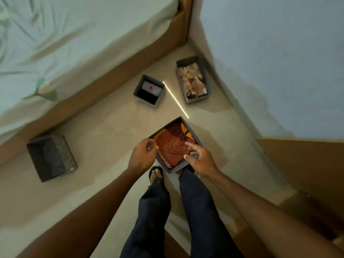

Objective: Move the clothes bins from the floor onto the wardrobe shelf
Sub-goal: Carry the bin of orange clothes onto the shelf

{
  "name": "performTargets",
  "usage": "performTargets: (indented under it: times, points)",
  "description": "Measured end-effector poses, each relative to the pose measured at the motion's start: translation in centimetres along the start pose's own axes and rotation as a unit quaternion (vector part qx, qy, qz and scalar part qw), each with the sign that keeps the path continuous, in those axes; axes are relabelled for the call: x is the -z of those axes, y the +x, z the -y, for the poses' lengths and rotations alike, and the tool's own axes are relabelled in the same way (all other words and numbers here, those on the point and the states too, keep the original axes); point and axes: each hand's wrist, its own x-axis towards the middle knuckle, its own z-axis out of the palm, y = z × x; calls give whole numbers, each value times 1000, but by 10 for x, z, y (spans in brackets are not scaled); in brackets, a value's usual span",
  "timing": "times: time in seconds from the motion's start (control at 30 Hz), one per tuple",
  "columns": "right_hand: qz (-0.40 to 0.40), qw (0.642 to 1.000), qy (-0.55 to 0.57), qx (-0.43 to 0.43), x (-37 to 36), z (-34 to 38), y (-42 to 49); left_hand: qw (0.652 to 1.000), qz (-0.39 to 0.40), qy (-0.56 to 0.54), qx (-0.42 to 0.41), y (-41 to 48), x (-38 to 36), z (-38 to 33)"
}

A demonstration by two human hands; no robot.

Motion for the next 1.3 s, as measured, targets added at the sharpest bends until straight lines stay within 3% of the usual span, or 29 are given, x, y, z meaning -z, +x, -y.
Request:
performTargets:
  times: [0.27, 0.37, 0.5, 0.63, 0.73, 0.83, 0.97, 1.1, 1.3]
  points:
    - [49, 992, -26, -114, -73, -152, 140, 966, 75, 247, -7, 171, -103, 91]
    - [27, 990, -44, -128, -107, -212, 171, 948, 87, 306, -3, 231, -147, 136]
    - [23, 986, -80, -147, -143, -274, 202, 895, 122, 427, -32, 293, -181, 178]
    - [-20, 986, -75, -149, -160, -296, 219, 876, 106, 469, -51, 328, -197, 187]
    - [-78, 990, -56, -104, -158, -293, 230, 891, 70, 447, -32, 338, -203, 186]
    - [-109, 993, -33, -45, -141, -287, 245, 923, 45, 379, 49, 326, -203, 192]
    - [-142, 989, -45, -14, -99, -273, 266, 951, 108, 219, 188, 303, -195, 217]
    - [-191, 973, -122, 53, -72, -281, 283, 946, 150, 224, 180, 294, -194, 228]
    - [-187, 945, -265, 50, -71, -292, 295, 954, 139, 153, 217, 310, -205, 234]
